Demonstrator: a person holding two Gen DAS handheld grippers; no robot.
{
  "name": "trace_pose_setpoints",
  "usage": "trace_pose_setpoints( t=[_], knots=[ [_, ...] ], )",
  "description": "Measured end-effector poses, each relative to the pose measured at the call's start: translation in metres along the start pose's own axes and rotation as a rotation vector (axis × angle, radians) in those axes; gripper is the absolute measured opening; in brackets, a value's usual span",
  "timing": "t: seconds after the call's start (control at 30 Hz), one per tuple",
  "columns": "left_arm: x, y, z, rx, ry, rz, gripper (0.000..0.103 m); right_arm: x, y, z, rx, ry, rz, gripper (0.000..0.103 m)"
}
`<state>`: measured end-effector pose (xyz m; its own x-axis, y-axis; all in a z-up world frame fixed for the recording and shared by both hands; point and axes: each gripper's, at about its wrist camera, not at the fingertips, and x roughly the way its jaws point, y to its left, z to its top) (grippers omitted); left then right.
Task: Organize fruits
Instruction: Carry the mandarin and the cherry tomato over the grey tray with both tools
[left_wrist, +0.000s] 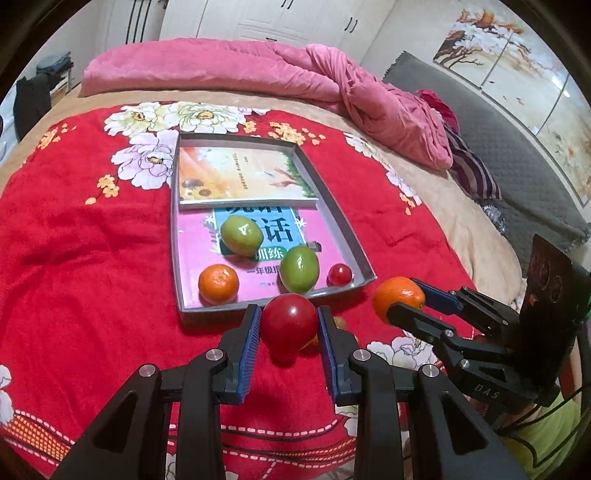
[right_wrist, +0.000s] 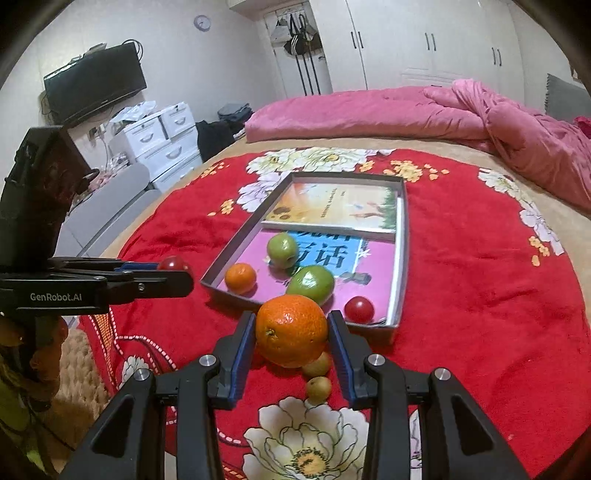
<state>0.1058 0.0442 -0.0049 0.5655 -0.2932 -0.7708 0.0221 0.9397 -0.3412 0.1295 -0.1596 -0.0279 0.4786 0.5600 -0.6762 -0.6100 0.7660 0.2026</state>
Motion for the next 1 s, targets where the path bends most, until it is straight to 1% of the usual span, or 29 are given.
trace_pose_setpoints(
  t=[0.67, 0.93, 1.0],
  knots=[
    [0.007, -0.001, 0.023, -0.018, -0.026, -0.006, 0.031, -0.014, -0.026, 0.02, 0.046, -0.072, -0.061, 0.04],
    [0.024, 0.001, 0.03, -0.027, -0.018, 0.012, 0.031, -0.013, -0.029, 0.028, 0.04, -0.09, -0.086, 0.04],
    [0.028, 0.002, 0.03, -0.022, -0.016, 0.028, 0.031, -0.012, -0.031, 0.03, 0.045, -0.093, -0.087, 0.04]
  ],
)
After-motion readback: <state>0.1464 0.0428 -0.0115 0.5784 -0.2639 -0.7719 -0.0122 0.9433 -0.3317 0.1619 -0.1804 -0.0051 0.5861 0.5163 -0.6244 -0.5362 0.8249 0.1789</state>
